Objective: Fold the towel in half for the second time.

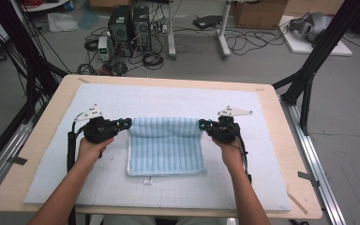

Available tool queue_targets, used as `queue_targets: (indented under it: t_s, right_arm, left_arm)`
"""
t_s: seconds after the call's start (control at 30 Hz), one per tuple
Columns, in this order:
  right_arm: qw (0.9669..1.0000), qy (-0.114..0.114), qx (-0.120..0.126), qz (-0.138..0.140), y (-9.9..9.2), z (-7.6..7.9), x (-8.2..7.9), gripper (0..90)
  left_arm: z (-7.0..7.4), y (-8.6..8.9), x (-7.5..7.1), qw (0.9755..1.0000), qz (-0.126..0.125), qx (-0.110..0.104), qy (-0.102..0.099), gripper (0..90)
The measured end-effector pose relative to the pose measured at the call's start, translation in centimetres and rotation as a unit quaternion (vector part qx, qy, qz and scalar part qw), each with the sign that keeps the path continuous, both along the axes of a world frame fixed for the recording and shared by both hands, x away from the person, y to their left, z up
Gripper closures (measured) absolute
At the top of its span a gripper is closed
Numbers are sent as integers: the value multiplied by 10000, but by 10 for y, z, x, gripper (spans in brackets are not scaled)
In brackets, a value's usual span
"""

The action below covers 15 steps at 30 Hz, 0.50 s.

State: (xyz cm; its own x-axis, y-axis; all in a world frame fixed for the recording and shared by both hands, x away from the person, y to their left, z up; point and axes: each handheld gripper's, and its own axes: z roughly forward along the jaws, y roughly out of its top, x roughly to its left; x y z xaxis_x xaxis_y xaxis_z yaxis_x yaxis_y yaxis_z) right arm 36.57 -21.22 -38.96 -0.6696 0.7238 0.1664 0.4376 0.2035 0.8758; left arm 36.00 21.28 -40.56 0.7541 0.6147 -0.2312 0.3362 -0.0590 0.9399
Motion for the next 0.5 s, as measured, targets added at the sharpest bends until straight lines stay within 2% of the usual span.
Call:
queue_targets:
  t_s: [0.07,0.17,0.5]
  right_arm:
    - [10000,37,-31,54,0,0,-3,850]
    - [9999,-47,-30,100,-1,-1,-10,850]
    - [9999,-8,48,108,-7,-10,-24,850]
  left_arm:
    - [-1,1,-3,10000,-36,-25,24,862]
    - [-1,1,-9,10000,-68,12,10,862]
    - [-5,-4,-26,9997,-220,138,48,860]
